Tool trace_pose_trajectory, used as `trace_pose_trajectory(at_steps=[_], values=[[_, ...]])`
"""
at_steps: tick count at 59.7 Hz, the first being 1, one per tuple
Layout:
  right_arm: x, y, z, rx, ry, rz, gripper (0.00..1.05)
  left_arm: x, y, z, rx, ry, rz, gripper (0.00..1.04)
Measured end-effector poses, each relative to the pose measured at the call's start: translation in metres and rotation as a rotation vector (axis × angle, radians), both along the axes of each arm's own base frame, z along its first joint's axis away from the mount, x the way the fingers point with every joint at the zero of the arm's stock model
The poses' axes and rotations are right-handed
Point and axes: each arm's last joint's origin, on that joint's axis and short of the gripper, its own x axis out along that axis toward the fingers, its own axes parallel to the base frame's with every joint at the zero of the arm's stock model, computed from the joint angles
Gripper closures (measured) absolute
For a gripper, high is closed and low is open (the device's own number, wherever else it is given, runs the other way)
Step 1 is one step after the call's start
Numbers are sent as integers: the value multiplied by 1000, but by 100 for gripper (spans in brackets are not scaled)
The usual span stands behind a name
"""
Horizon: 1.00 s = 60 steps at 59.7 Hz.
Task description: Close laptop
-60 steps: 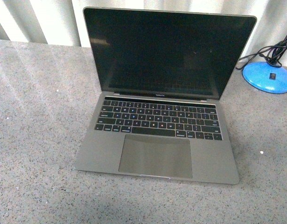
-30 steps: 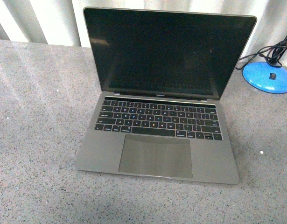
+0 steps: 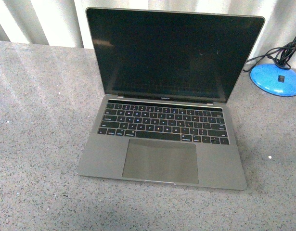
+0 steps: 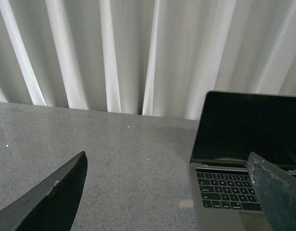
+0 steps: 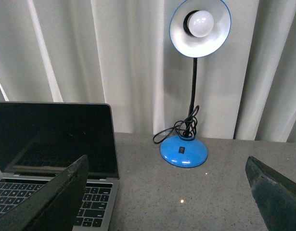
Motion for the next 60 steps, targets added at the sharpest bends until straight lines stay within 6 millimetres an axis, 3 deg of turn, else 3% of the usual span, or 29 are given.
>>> trace_pose_trajectory(at_steps=[42, 47, 49, 53, 56, 60], values=[[0, 0, 0, 0, 4, 0, 10, 0, 0, 0, -6, 4, 11, 7], [2, -1, -1, -59, 298, 188, 10, 2, -2, -1, -126, 268, 284, 7], [6, -1, -2, -76, 432, 274, 10, 5, -4, -1, -139, 351, 393, 7], [19, -4, 1, -111, 497, 313, 10, 15, -7, -1, -158, 383, 549, 7], [31, -6, 8, -147, 495, 307, 10, 23, -8, 2, -178, 372, 556, 7], [62, -8, 29, -248, 450, 308, 10, 45, -9, 15, -208, 336, 468, 7]])
